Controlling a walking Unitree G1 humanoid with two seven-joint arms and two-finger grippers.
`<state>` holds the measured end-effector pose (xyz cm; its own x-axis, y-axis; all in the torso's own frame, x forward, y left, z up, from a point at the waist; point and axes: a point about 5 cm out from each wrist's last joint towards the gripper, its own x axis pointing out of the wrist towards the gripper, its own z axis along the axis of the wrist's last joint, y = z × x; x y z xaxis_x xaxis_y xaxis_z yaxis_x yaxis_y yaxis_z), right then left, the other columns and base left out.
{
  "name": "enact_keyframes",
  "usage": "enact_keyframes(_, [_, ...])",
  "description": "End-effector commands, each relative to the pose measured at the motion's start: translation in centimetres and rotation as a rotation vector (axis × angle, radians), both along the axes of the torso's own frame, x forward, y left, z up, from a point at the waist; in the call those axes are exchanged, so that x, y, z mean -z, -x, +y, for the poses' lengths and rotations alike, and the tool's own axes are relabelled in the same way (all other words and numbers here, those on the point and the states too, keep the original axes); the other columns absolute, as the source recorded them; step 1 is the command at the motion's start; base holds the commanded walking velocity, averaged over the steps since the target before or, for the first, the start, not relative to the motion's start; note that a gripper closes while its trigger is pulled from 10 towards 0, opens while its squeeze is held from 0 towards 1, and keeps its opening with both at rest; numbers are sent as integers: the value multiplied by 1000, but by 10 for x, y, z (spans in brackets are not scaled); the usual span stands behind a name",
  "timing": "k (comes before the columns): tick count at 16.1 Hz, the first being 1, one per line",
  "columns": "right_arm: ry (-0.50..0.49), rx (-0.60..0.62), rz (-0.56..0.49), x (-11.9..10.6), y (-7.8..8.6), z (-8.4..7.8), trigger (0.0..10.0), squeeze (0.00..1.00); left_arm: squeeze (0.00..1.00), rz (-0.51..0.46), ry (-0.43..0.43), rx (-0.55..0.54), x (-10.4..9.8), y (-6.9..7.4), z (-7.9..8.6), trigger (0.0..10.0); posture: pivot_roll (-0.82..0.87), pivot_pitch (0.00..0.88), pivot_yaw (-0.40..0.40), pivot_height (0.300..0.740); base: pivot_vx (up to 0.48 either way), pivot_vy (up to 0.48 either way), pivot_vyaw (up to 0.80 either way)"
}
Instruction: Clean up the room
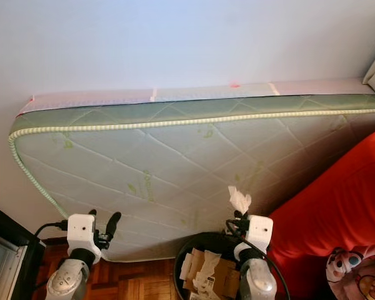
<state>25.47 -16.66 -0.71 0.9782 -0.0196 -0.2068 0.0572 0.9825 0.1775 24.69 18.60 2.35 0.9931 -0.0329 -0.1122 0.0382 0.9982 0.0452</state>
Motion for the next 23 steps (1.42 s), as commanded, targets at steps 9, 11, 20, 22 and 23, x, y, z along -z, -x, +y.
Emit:
enact_keyframes(9, [21,-1,22,1,2,2,10000,0,0,22,6,-8,1,2,-3,10000,78,58,-60,698,0,0,0])
enact_keyframes(11, [27,-8,55,3,1,2,10000,0,0,23,8,-10,1,1,-4,10000,77,67,-64,698,0,0,0])
enact_keyframes(20, [27,-25,84,8,3,0,10000,0,0,28,17,-25,3,1,-5,10000,80,86,-77,678,0,0,0])
enact_keyframes(22, [22,-39,87,8,2,2,10000,0,0,27,17,-27,3,1,-5,10000,81,91,-78,678,0,0,0])
enact_keyframes(23, [21,-40,87,8,2,3,10000,0,0,28,16,-28,3,1,-4,10000,81,91,-77,678,0,0,0])
